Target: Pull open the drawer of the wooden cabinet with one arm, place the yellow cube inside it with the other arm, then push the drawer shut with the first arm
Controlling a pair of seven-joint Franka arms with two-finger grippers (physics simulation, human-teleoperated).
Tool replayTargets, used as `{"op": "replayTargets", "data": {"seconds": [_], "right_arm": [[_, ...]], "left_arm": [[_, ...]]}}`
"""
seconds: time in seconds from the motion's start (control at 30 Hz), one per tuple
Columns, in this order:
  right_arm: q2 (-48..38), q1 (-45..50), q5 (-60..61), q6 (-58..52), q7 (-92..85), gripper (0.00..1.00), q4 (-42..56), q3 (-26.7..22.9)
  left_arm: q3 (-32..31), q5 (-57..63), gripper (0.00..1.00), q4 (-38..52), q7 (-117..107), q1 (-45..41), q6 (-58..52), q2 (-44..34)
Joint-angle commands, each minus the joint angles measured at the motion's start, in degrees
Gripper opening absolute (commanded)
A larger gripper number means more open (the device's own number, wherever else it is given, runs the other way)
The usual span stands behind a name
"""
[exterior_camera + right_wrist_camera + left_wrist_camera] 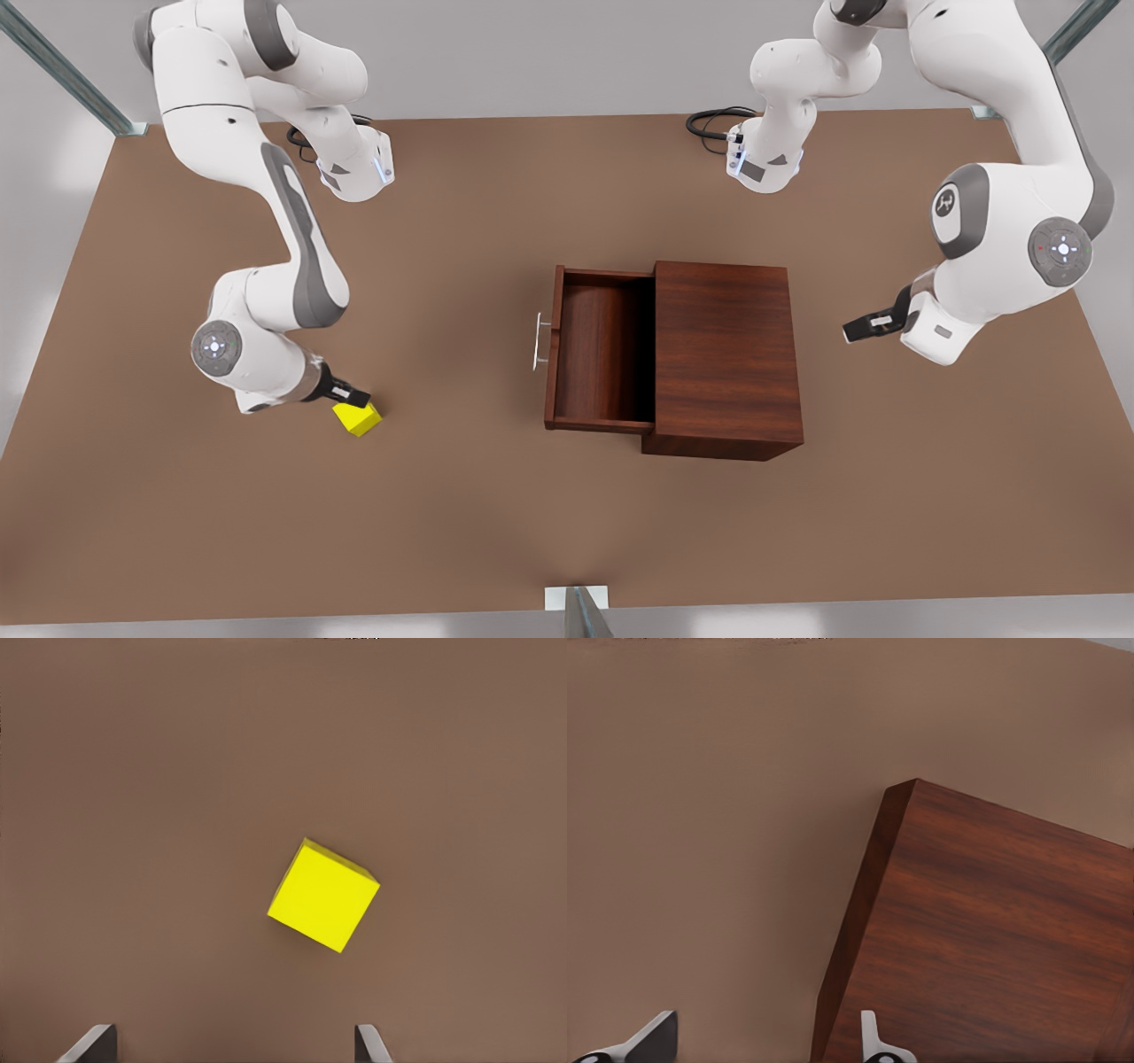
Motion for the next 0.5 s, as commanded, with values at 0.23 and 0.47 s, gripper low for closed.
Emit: {"op": "replayTargets", "data": {"seconds": [0.23, 0.47], "right_arm": [[3.68, -0.27, 0.87, 12.54, 24.82, 1.0, -1.34, -0.87], [4.91, -0.18, -0.62, 11.84, 24.91, 1.0, -5.12, -1.67]], "left_arm": [[-0.01, 0.32, 1.0, 0.03, 16.32, -0.06, 1.62, 0.06], [-0.01, 0.32, 1.0, 0.03, 16.31, -0.15, 1.8, 0.14]]}}
